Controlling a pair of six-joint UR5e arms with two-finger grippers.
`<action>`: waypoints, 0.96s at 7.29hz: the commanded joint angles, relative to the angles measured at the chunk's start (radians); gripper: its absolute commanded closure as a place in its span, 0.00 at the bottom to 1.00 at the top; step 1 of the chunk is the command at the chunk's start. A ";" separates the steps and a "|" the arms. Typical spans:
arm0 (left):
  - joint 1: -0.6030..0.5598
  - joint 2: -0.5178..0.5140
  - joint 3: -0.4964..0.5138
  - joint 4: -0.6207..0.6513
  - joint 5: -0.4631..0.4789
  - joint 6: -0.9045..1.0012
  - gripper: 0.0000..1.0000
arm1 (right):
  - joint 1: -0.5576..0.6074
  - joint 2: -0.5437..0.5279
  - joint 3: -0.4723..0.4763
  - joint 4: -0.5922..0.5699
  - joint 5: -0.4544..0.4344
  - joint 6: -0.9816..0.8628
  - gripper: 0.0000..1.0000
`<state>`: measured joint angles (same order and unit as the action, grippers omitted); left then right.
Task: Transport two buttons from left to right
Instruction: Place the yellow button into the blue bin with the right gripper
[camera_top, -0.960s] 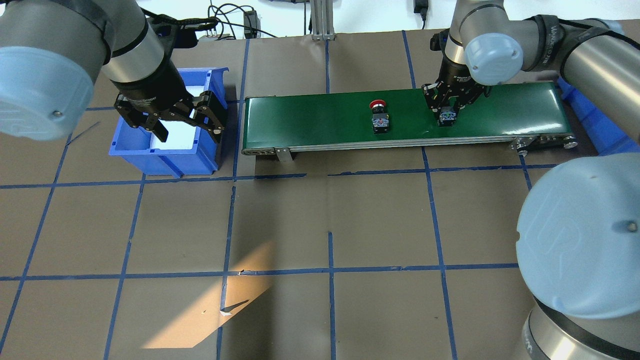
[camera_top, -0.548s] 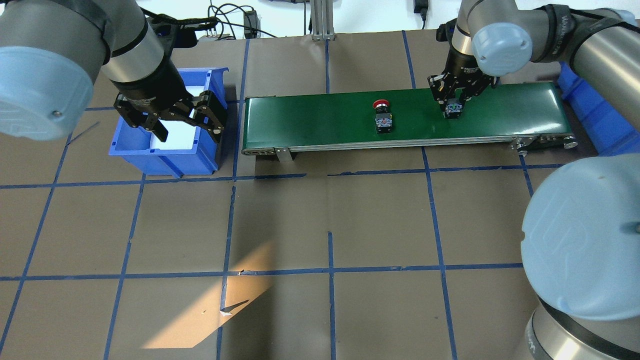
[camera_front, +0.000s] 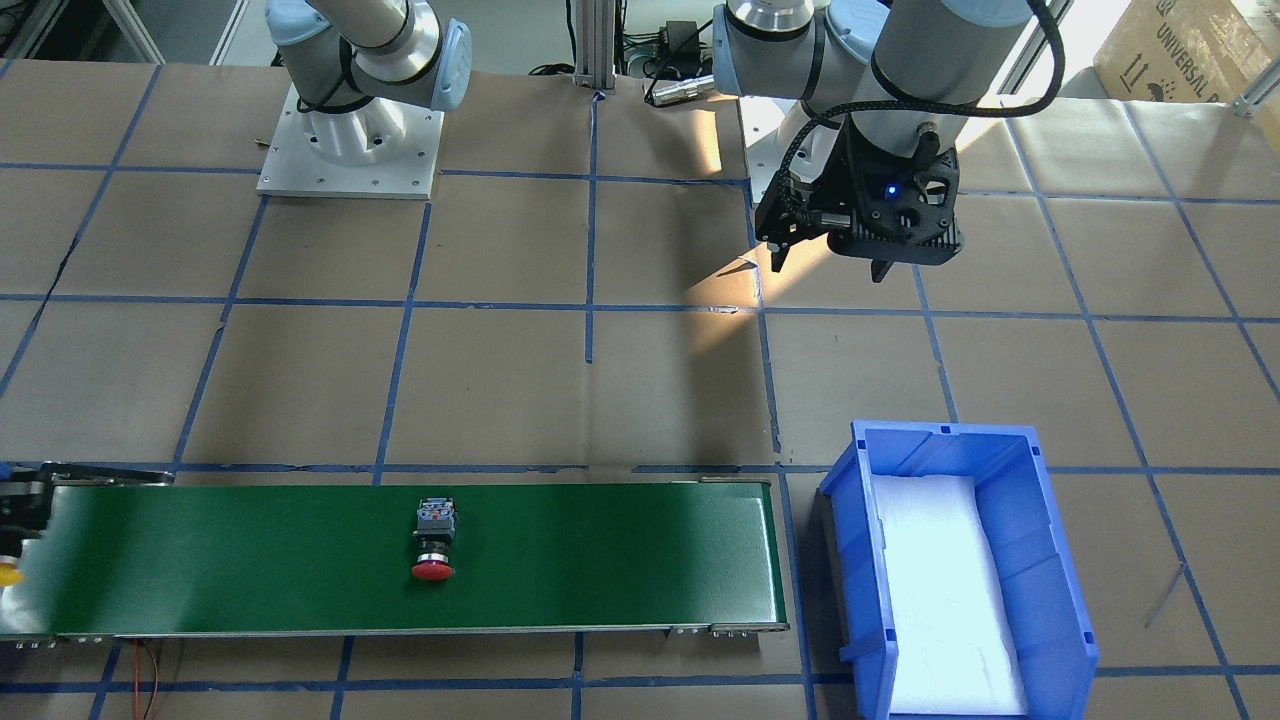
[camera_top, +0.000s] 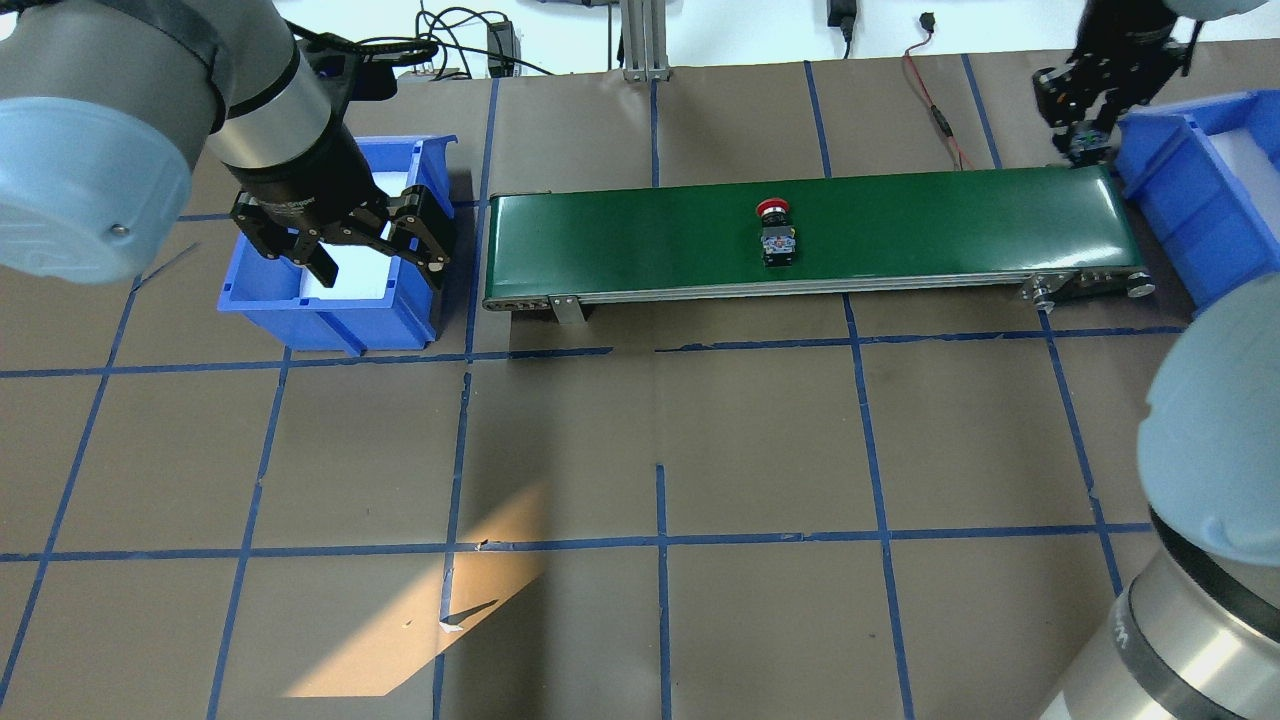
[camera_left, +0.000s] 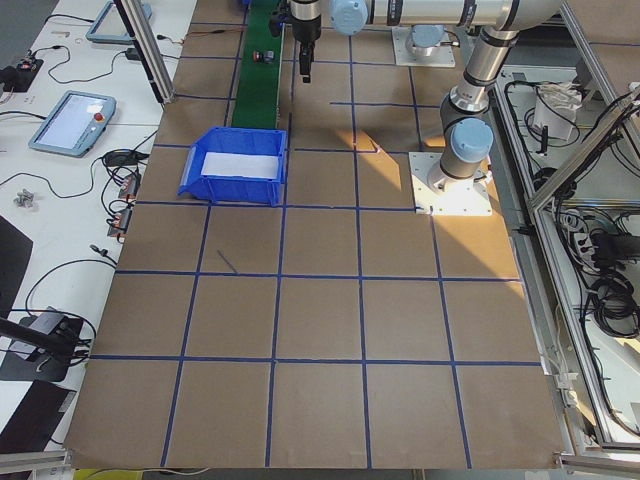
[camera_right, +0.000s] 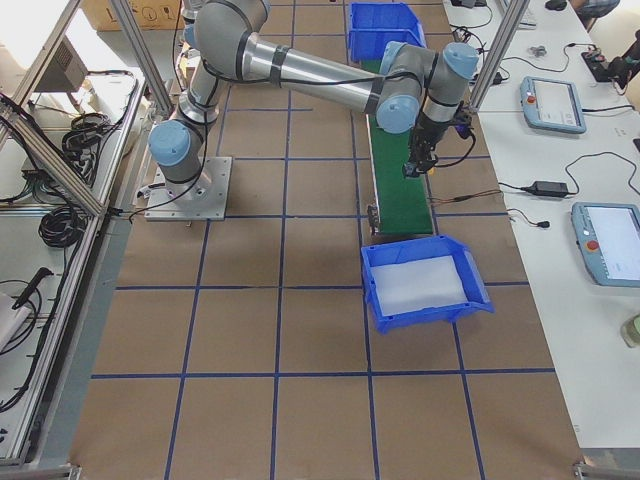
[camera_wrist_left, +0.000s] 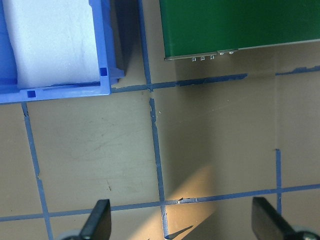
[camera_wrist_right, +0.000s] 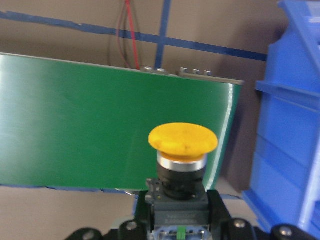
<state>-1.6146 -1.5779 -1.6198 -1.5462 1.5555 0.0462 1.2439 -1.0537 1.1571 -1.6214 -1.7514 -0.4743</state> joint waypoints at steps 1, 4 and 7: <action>-0.001 0.001 -0.005 0.000 -0.002 0.000 0.00 | -0.188 -0.035 -0.005 0.014 0.010 -0.186 0.78; -0.001 -0.001 -0.006 0.003 0.000 0.000 0.00 | -0.349 0.021 -0.005 -0.029 0.142 -0.393 0.76; -0.001 -0.002 -0.008 0.003 0.000 0.000 0.00 | -0.405 0.150 -0.022 -0.143 0.181 -0.466 0.75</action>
<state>-1.6153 -1.5795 -1.6265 -1.5433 1.5554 0.0460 0.8567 -0.9530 1.1439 -1.7304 -1.5860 -0.9249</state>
